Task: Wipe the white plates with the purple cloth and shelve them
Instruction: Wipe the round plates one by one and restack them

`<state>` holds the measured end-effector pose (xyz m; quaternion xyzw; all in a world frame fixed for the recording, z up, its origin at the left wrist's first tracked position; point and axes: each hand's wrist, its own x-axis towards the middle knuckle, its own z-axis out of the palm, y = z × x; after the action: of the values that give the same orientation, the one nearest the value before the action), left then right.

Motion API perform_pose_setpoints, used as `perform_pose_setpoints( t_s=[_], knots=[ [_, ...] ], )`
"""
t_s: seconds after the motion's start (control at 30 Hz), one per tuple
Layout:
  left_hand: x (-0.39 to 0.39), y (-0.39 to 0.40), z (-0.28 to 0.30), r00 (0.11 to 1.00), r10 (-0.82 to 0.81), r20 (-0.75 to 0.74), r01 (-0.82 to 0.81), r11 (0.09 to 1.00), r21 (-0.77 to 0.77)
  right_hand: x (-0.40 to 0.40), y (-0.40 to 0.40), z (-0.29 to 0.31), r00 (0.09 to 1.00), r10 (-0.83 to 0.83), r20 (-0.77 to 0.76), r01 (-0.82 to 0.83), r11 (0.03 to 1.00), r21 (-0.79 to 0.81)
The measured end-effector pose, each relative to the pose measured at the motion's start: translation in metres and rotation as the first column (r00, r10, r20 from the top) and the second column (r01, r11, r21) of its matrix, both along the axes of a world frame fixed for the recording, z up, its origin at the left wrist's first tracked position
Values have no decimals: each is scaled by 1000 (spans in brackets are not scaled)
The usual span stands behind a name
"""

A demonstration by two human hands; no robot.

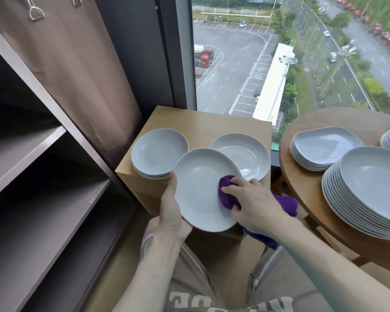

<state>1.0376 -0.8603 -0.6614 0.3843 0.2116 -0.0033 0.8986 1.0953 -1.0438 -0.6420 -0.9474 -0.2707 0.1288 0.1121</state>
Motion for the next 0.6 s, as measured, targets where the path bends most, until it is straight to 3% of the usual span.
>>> perform_pose_setpoints(
  t_s=[0.23,0.4,0.47,0.6],
  knots=[
    [-5,-16,6,992,-121,-36,123,991,48,12,8,-6,981,-177,83,152,956,252],
    [-2,-22,0,989,-110,-100,109,994,-22,-2,32,6,998,-57,-11,56,896,441],
    [1,-18,3,990,-63,-123,56,997,-60,-17,36,9,996,73,-55,-43,907,419],
    [2,1,9,995,-18,-103,13,999,-50,-36,25,10,970,227,-85,-205,956,209]
  ],
)
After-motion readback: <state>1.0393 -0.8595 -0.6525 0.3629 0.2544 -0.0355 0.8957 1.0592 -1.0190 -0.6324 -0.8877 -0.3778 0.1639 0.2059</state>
